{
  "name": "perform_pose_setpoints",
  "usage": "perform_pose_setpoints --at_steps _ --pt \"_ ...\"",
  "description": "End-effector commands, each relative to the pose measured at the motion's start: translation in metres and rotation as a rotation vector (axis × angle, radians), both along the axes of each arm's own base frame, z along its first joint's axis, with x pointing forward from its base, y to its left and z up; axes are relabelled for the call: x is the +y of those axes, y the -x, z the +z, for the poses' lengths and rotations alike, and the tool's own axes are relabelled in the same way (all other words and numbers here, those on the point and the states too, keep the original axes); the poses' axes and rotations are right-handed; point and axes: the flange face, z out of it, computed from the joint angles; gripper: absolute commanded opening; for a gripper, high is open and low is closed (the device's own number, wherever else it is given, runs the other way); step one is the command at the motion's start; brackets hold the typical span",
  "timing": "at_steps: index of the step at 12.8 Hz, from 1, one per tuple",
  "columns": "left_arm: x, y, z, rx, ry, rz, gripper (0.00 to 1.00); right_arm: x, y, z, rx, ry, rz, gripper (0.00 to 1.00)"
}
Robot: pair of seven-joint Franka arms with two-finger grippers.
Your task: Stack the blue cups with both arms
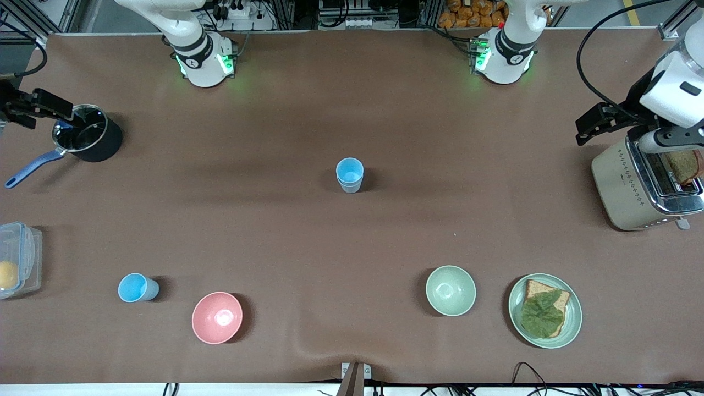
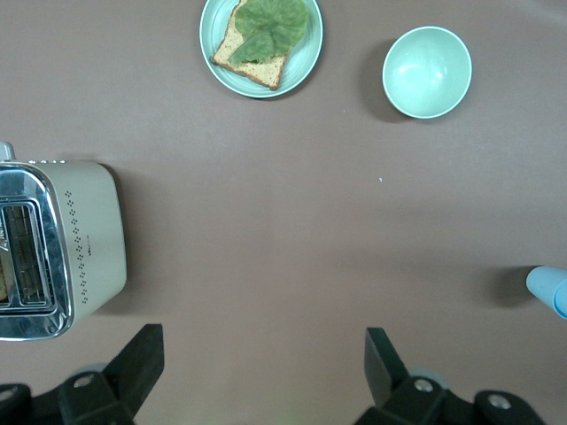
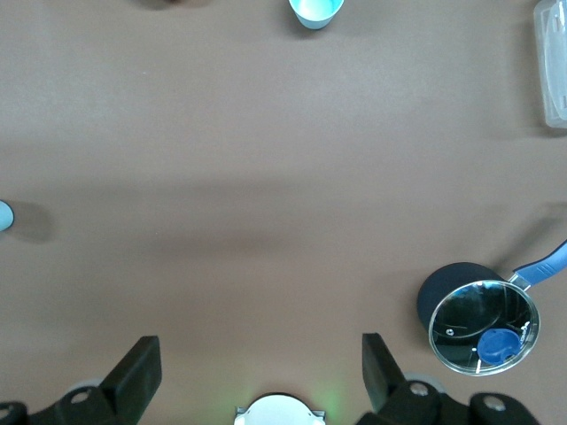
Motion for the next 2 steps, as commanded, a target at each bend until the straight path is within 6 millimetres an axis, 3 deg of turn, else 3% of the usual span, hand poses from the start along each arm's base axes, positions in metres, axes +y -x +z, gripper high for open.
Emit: perform_pose_setpoints --at_steps 1,2 --pt "0.0023 -0.0005 0.0036 0.012 -0.025 -0.039 1.00 -0.0070 0.0027 0.0029 0.000 -0.003 0.009 1.00" --pt "0.0048 -0.0004 0.0051 0.009 -0.025 -0.034 1.00 -0.0070 0.0028 0.0028 0.001 -0.004 0.009 1.00"
